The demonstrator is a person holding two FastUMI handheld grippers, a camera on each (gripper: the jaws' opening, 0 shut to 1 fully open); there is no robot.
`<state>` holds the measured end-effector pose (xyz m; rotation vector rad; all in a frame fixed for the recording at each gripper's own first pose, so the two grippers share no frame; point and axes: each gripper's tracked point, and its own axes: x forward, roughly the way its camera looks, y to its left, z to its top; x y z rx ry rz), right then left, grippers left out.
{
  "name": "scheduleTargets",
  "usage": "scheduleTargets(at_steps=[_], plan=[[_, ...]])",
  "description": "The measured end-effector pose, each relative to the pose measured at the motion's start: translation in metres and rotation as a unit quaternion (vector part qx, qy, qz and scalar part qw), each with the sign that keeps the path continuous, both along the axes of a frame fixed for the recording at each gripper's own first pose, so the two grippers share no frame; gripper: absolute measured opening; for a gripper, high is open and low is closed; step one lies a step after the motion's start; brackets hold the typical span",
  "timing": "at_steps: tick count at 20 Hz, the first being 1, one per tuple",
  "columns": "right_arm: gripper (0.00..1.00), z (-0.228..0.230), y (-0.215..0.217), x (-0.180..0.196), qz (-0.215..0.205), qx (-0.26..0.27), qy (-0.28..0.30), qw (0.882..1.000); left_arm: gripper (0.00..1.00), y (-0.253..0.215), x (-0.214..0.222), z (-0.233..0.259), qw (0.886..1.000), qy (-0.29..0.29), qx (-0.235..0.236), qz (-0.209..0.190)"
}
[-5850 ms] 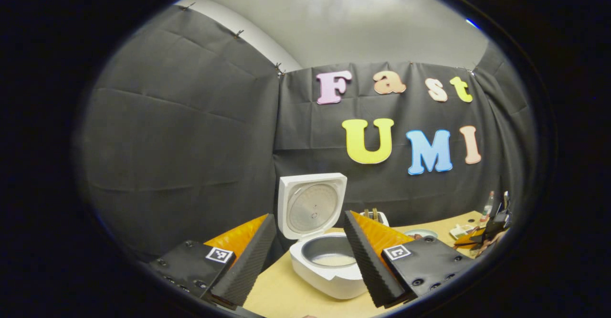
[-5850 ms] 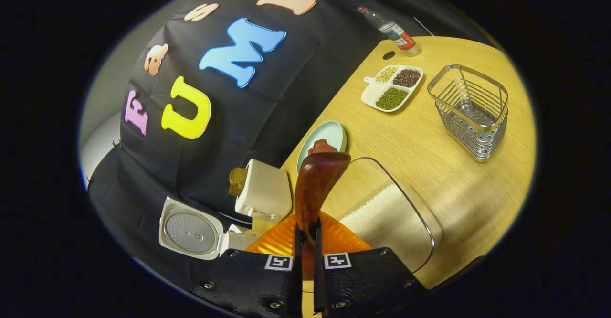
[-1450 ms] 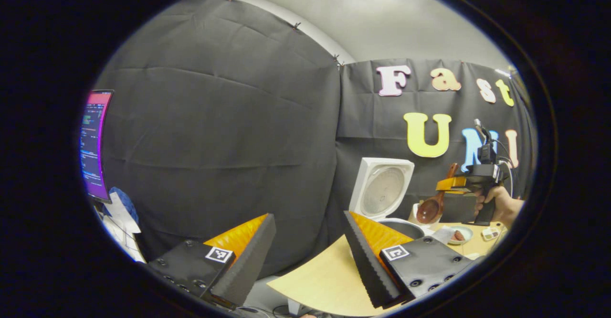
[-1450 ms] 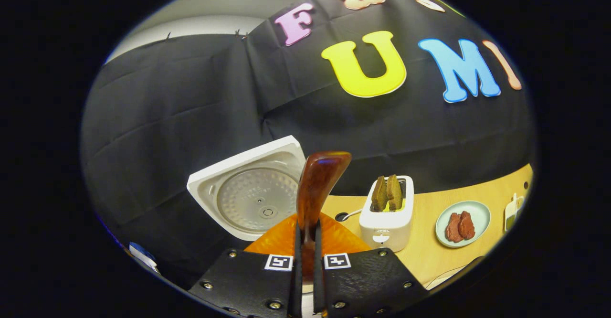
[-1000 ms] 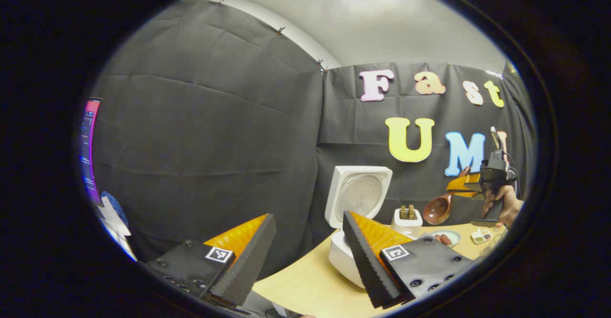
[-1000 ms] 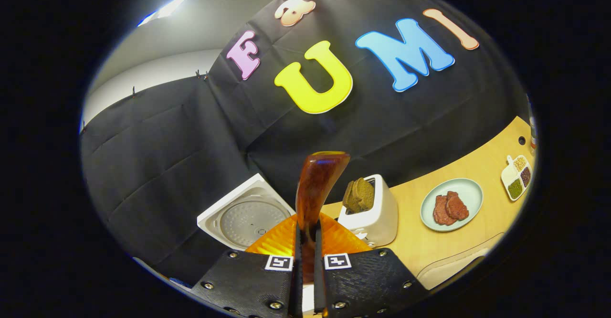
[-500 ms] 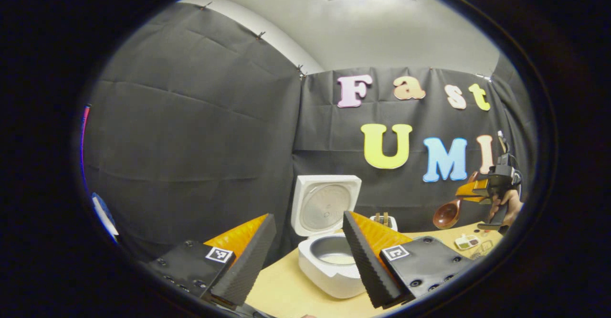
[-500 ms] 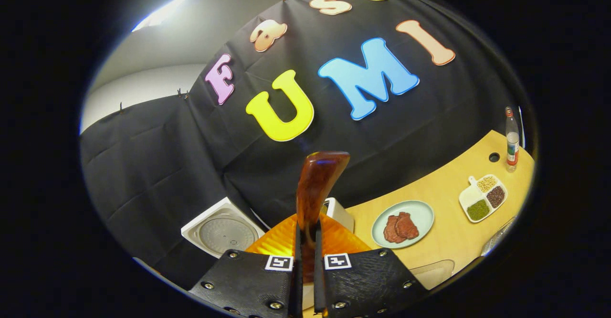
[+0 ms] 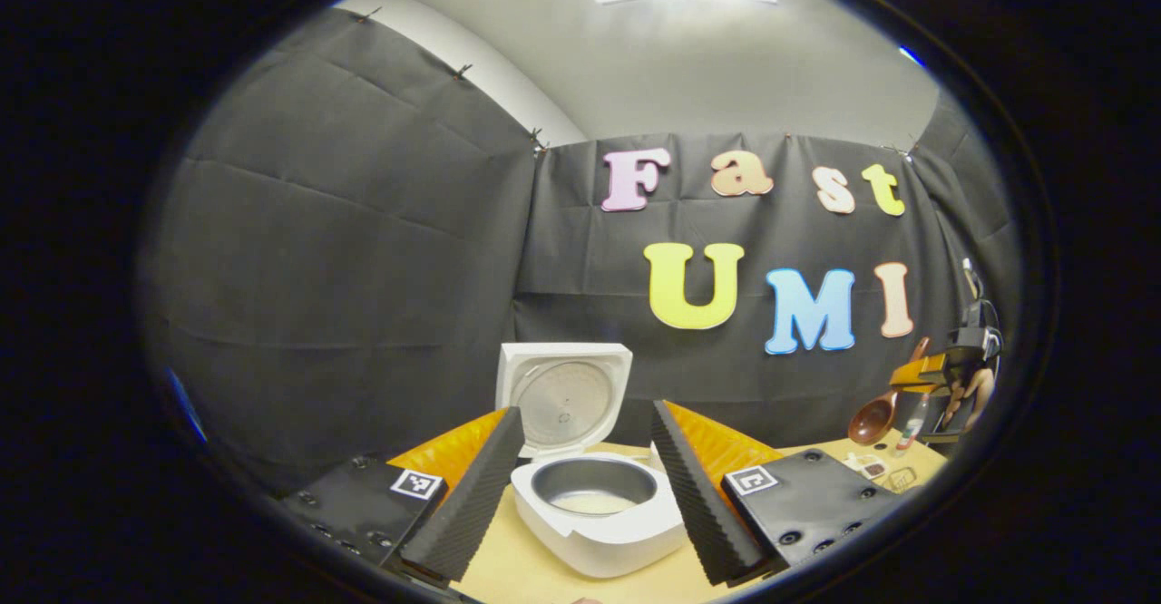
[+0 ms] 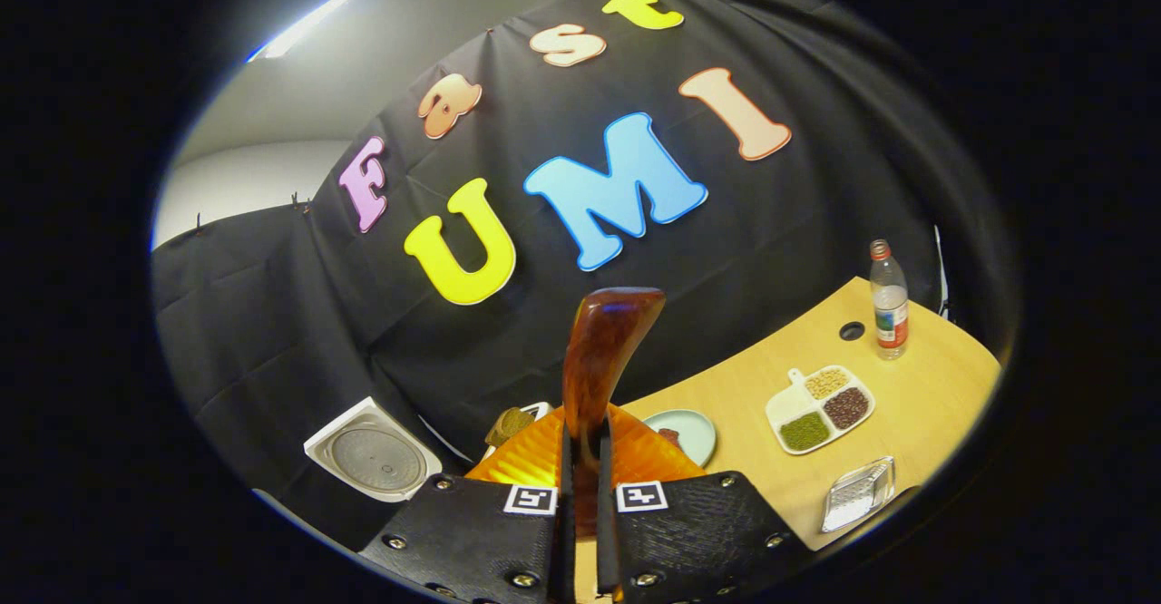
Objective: Close the left gripper, press the button to open the rice cooker; take a wooden spoon from the chopstick holder with the right hand, scoop a spoonful of rice and pour it into the rice cooker, then put the wooden spoon back into the chopstick holder.
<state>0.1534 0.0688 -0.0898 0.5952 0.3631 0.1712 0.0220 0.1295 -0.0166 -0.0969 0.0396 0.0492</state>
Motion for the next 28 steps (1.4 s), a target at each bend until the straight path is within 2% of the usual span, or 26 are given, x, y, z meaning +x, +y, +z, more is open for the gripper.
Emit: scheduleTargets(at_steps=[7,8,14,20,28], plan=[[0.09,-0.023,-0.083,-0.019,-0.055,-0.035,0.017,0.998,0.98,-0.05,0.005,0.007,1.0,-0.005,0.0,-0.028],[0.09,-0.03,-0.093,-0.021,-0.062,-0.044,0.022,0.997,0.95,-0.057,0.005,0.008,0.999,-0.006,0.002,-0.031],[0.09,-0.066,-0.141,-0.039,-0.089,-0.099,0.05,0.99,0.98,-0.087,0.001,0.013,0.999,-0.006,0.01,-0.044],[0.1,-0.116,-0.16,-0.053,-0.085,-0.158,0.087,0.98,0.98,-0.105,-0.003,0.015,0.999,-0.001,0.027,-0.045],[0.1,-0.172,-0.151,-0.059,-0.071,-0.151,0.132,0.977,0.98,-0.105,-0.004,0.023,0.998,-0.003,0.053,-0.032]])
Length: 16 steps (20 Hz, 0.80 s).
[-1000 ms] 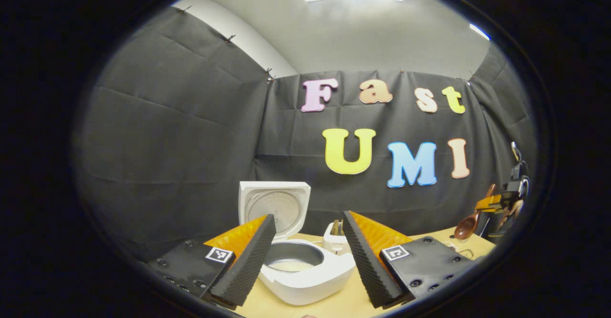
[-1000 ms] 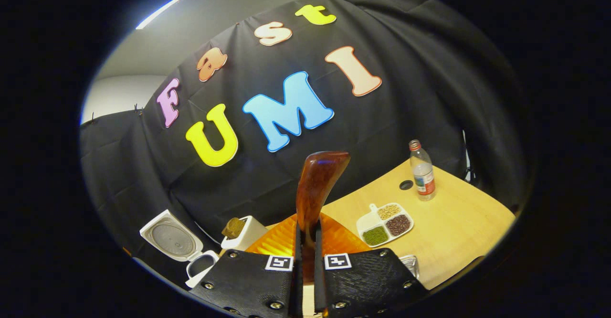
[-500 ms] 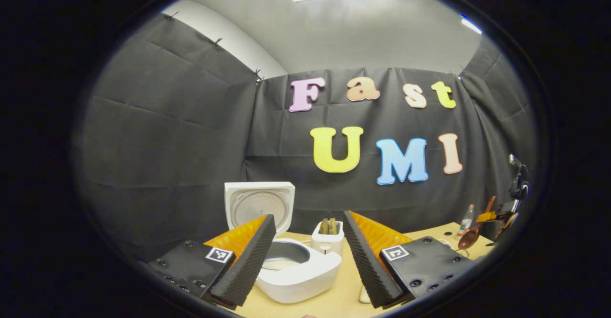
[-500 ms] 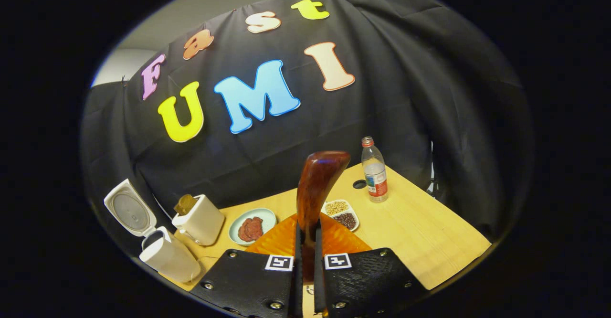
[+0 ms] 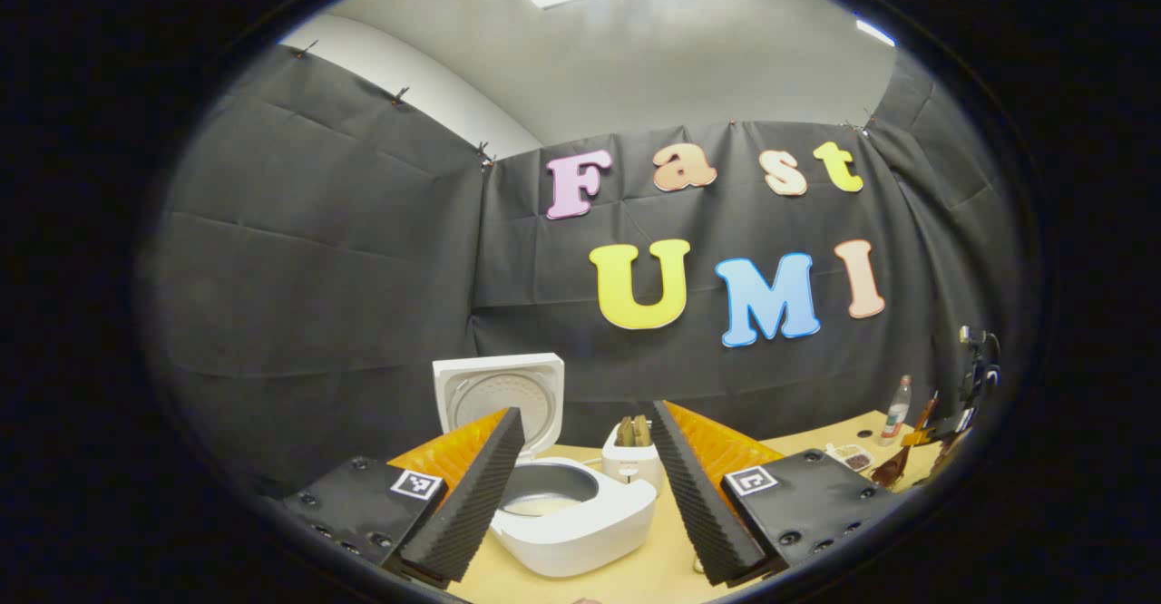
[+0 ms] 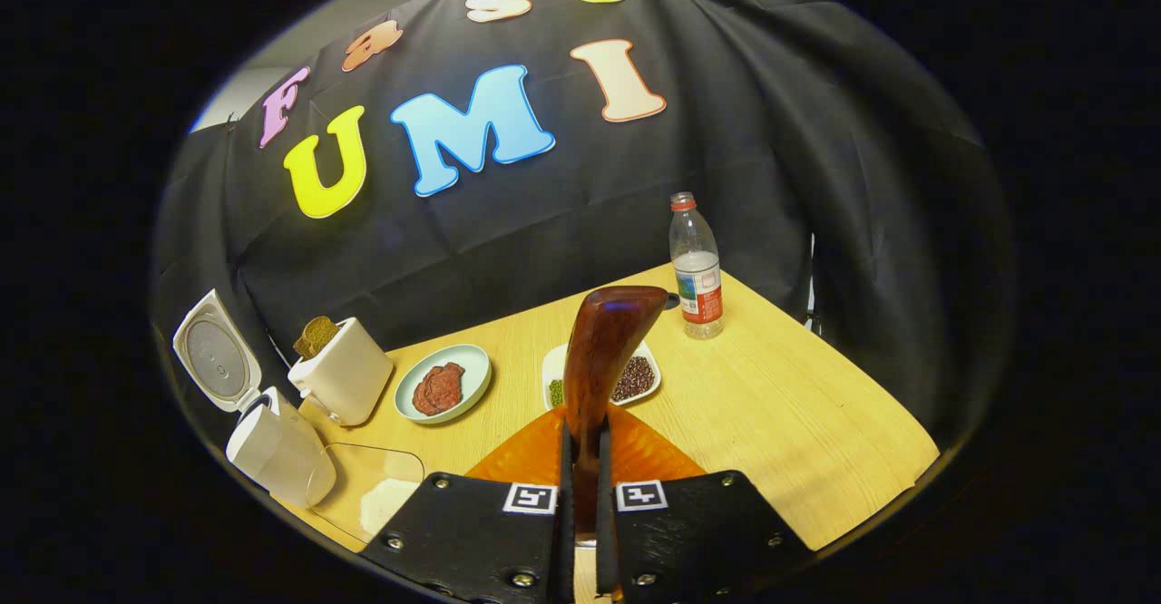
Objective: Close the left gripper, press the button to open the rice cooker; take a wooden spoon from the chopstick holder with the right hand, scoop a spoonful of rice and pour it into the rice cooker, then put the wooden spoon back into the chopstick holder.
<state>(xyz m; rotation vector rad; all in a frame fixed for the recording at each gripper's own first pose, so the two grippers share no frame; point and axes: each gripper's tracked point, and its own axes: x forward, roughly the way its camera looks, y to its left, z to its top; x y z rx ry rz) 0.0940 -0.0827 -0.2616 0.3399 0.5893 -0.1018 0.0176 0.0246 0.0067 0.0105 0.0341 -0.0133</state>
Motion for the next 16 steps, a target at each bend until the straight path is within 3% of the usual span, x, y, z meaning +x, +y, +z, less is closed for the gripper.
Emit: scheduleTargets(at_steps=[2,8,12,13,14,16], plan=[[0.1,-0.009,0.003,-0.001,-0.001,0.006,0.006,1.0,0.95,0.002,0.0,0.003,1.0,-0.001,0.002,0.004],[0.1,-0.024,0.003,-0.005,-0.005,0.012,0.021,1.0,1.0,-0.001,0.0,0.006,1.0,-0.003,0.009,0.004],[0.18,-0.013,-0.016,-0.008,-0.01,-0.035,0.004,0.999,0.98,-0.012,0.004,0.006,1.0,-0.006,0.004,-0.007],[0.25,-0.012,-0.021,-0.01,-0.01,-0.045,0.004,0.999,0.98,-0.016,0.005,0.006,1.0,-0.007,0.002,-0.011],[0.4,-0.008,-0.026,-0.013,-0.01,-0.054,0.003,0.998,1.0,-0.019,0.007,0.007,1.0,-0.008,-0.001,-0.015],[0.55,-0.001,-0.037,-0.017,-0.015,-0.073,-0.004,0.997,0.98,-0.025,0.009,0.005,1.0,-0.009,-0.006,-0.021]])
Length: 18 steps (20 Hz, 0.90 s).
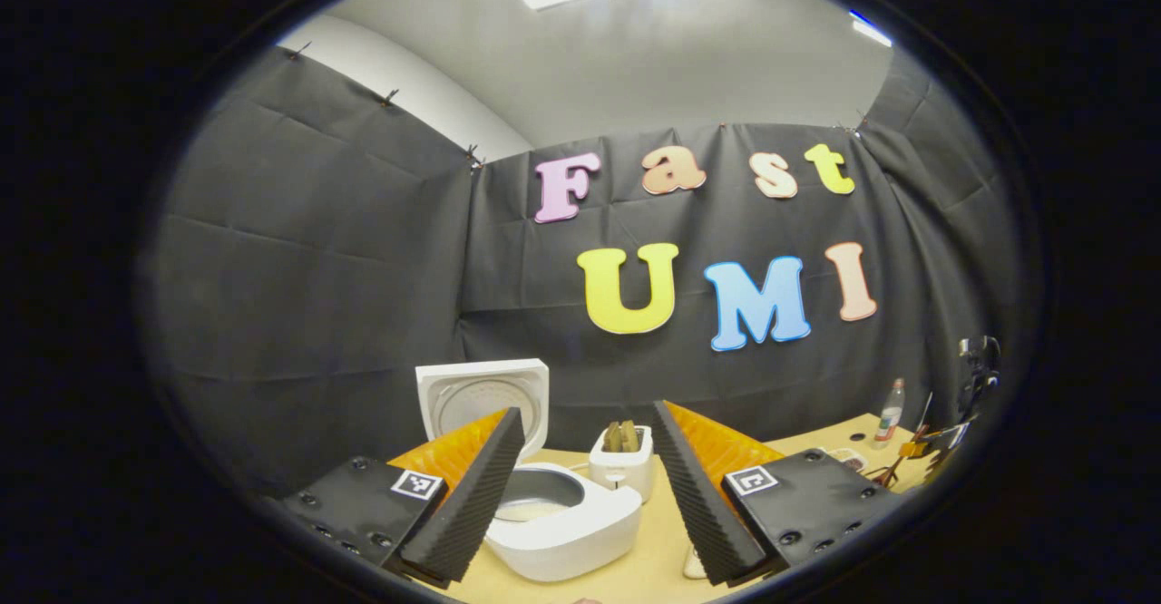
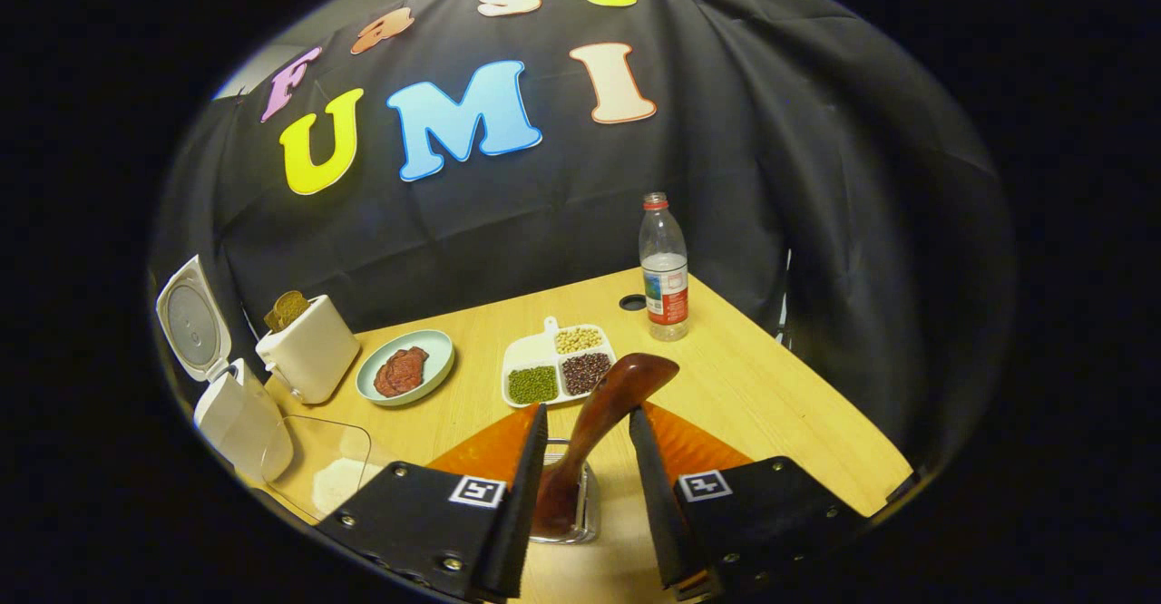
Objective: Close the left gripper, press the button to open the rice cooker; take a wooden spoon from the chopstick holder with the right hand, scoop a spoonful of rice and pour it into the rice cooker, then put the wooden spoon back into the chopstick holder.
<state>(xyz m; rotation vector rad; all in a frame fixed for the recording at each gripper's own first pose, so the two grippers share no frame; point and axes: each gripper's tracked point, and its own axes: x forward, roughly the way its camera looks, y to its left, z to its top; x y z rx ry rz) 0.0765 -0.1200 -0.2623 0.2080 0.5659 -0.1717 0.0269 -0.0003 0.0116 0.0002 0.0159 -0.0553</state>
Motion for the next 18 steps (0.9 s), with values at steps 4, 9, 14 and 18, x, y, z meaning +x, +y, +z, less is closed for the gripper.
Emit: scheduleTargets(at_steps=[4,9,14,18], plan=[[0.99,0.03,-0.022,-0.009,-0.017,-0.048,-0.027,0.998,0.95,-0.005,0.005,-0.002,1.0,0.0,-0.006,-0.008],[0.99,0.098,-0.017,-0.014,-0.009,-0.066,-0.091,0.994,0.95,0.009,0.02,-0.006,1.0,0.007,-0.008,0.003],[0.98,0.158,0.009,-0.023,0.014,-0.069,-0.146,0.987,1.0,0.037,0.056,-0.012,0.999,0.022,-0.006,0.023],[0.99,0.184,0.03,-0.033,0.034,-0.091,-0.162,0.982,0.98,0.07,0.096,-0.006,0.999,0.02,0.002,0.05]])
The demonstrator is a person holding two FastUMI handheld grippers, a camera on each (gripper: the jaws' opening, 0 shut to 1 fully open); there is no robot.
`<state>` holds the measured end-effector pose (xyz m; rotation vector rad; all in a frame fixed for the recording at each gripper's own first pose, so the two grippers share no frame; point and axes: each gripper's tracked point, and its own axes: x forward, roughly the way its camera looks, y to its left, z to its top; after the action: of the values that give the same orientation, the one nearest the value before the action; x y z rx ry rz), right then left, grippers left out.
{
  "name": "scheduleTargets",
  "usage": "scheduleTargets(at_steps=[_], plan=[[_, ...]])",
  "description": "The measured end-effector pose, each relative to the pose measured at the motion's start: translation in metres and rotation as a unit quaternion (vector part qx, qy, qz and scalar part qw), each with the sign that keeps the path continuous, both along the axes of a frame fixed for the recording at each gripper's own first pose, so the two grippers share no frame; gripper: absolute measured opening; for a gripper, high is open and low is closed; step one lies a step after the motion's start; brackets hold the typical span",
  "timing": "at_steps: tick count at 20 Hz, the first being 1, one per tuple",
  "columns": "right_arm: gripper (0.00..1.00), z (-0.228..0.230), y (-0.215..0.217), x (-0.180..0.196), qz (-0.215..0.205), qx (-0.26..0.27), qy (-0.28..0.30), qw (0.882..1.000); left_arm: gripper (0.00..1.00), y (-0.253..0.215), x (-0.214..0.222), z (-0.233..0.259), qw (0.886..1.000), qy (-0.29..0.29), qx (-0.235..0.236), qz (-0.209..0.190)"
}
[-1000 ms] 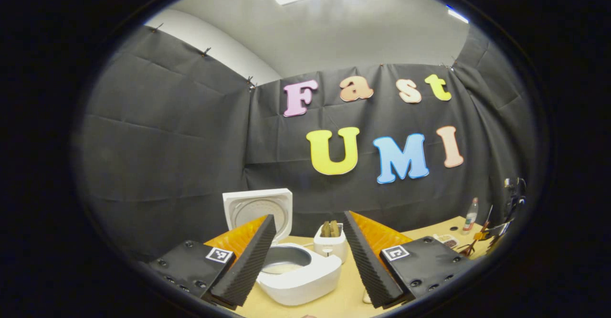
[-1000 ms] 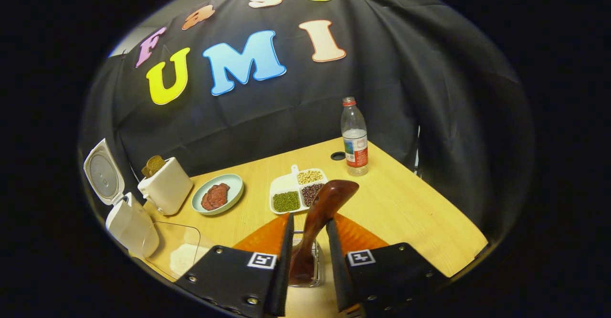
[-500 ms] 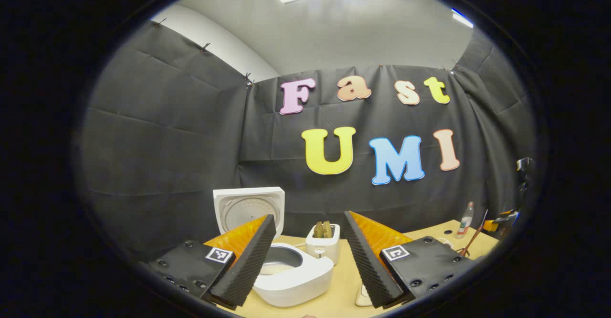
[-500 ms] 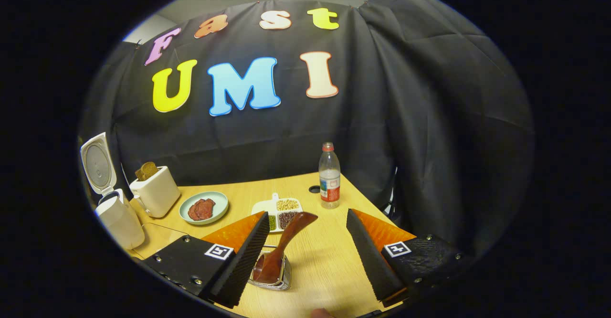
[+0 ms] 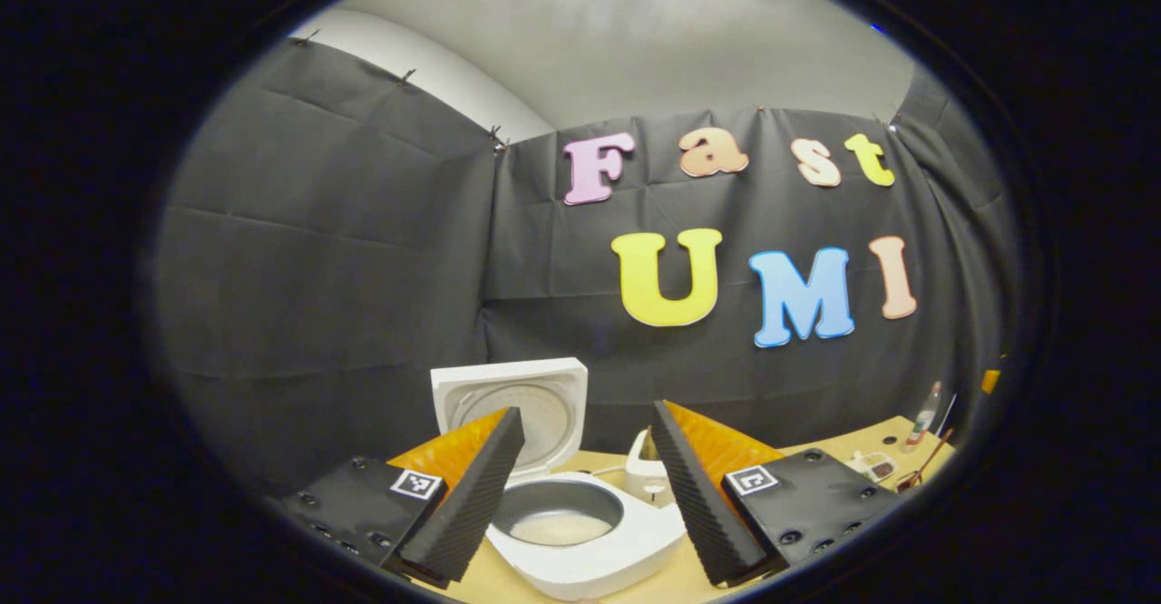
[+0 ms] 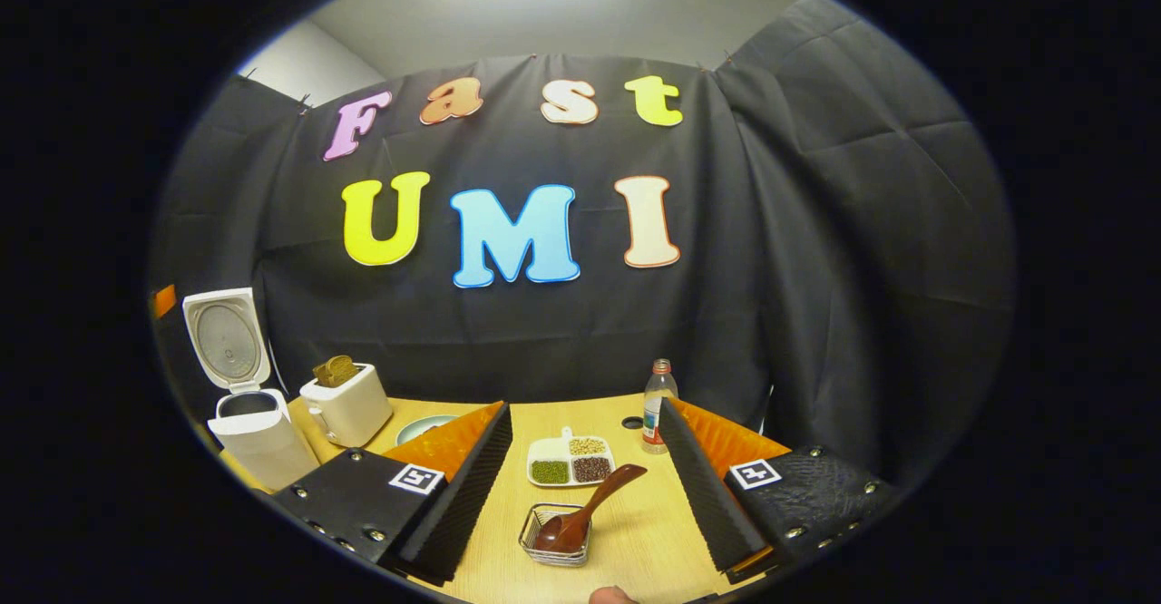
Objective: Close the left gripper, press the button to open the rice cooker; take a wooden spoon from the chopstick holder with the right hand, scoop a spoonful of rice and pour it into the rice cooker, then put the wooden spoon back into the chopstick holder.
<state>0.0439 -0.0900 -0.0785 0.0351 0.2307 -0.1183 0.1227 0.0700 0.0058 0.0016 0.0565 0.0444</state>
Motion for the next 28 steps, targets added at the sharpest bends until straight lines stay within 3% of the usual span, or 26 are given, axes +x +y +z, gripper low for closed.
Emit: scheduleTargets(at_steps=[7,13,14,16,18,19,20,21,22,24,28], plan=[[0.99,0.02,0.033,-0.016,0.003,-0.014,-0.018,1.0,0.95,0.058,0.08,0.027,0.999,-0.021,0.009,0.025],[0.99,0.022,0.061,-0.023,-0.01,-0.015,-0.019,1.0,1.0,0.1,0.151,0.031,0.999,-0.012,0.002,0.04],[0.94,0.023,0.064,-0.024,-0.014,-0.017,-0.019,1.0,1.0,0.106,0.164,0.026,0.999,-0.009,0.0,0.04],[0.99,0.021,0.068,-0.029,-0.019,-0.021,-0.015,0.999,1.0,0.116,0.186,0.015,0.999,0.007,-0.005,0.037],[0.95,0.02,0.071,-0.034,-0.025,-0.026,-0.012,0.999,0.95,0.121,0.21,0.0,0.999,0.027,-0.016,0.033],[0.99,0.02,0.072,-0.037,-0.028,-0.028,-0.011,0.999,0.95,0.124,0.22,-0.005,0.999,0.035,-0.023,0.034],[0.94,0.019,0.073,-0.04,-0.031,-0.03,-0.008,0.999,1.0,0.128,0.23,-0.012,0.998,0.042,-0.028,0.036],[0.94,0.019,0.073,-0.042,-0.034,-0.032,-0.006,0.999,0.95,0.131,0.242,-0.017,0.998,0.049,-0.031,0.036],[0.98,0.017,0.073,-0.045,-0.037,-0.033,-0.003,0.999,0.99,0.134,0.252,-0.027,0.997,0.06,-0.031,0.035],[0.99,0.014,0.073,-0.05,-0.04,-0.037,0.003,0.999,0.95,0.136,0.267,-0.042,0.995,0.082,-0.033,0.033],[0.99,0.01,0.072,-0.058,-0.045,-0.041,0.013,0.998,0.97,0.139,0.291,-0.064,0.993,0.111,-0.015,0.047]])
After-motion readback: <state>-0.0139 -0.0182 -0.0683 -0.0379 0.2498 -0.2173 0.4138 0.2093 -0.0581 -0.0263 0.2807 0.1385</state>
